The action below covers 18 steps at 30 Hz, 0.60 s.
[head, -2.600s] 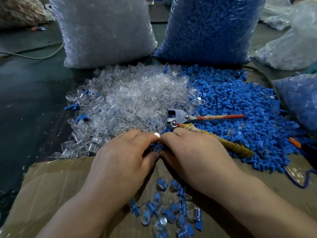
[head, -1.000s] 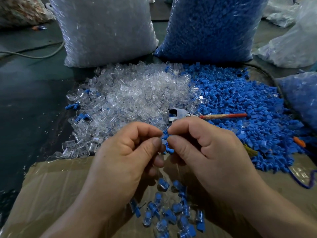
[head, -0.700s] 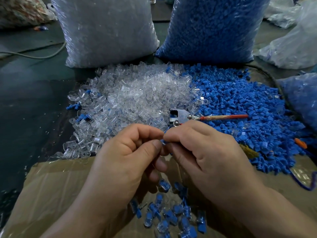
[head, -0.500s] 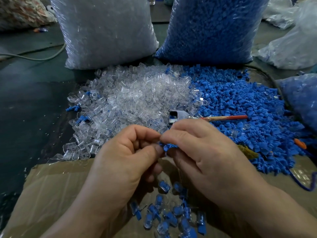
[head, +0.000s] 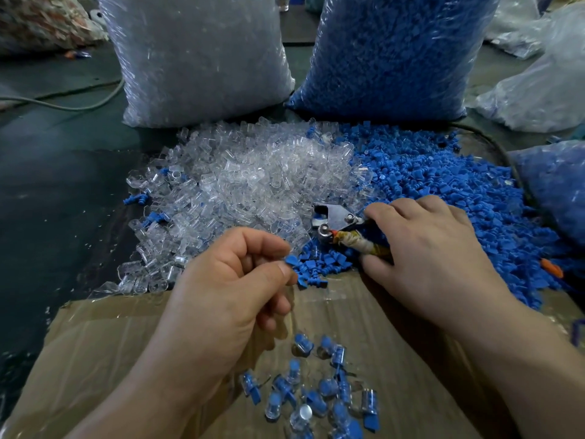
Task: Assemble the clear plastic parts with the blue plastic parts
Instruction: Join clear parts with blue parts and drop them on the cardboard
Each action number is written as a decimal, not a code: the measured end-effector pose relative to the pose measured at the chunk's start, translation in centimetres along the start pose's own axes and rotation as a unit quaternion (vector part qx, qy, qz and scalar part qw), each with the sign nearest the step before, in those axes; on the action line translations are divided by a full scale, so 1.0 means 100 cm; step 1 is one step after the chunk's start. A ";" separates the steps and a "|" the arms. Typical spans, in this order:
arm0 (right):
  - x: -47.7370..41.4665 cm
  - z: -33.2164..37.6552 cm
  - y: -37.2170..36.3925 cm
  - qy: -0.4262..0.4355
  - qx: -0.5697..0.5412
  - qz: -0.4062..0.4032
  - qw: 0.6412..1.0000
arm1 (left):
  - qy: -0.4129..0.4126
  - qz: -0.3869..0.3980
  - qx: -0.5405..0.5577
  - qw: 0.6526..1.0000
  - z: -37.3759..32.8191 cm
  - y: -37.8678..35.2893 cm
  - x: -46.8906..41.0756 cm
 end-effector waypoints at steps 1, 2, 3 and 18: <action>0.000 0.000 0.001 0.001 -0.005 -0.006 1.000 | -0.002 -0.002 -0.002 1.000 0.001 0.000 0.000; 0.001 -0.001 0.004 -0.001 -0.013 -0.014 1.000 | -0.004 -0.004 0.000 1.000 0.001 0.001 0.000; 0.003 -0.002 0.007 -0.005 -0.025 -0.027 0.999 | -0.006 -0.006 0.005 1.000 0.002 0.002 0.000; 0.038 0.030 0.023 0.192 -0.071 -0.088 0.975 | -0.092 -0.044 -0.009 0.995 -0.003 0.007 0.002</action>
Point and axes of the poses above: each hand's wrist, its own x-axis away from the middle knuckle, its own y-axis out of the back of the hand, z = x × y, the point moved 7 cm from there along -x, towards the middle knuckle, and after that the axes turned 12 degrees about z, right-handed, at the moved point
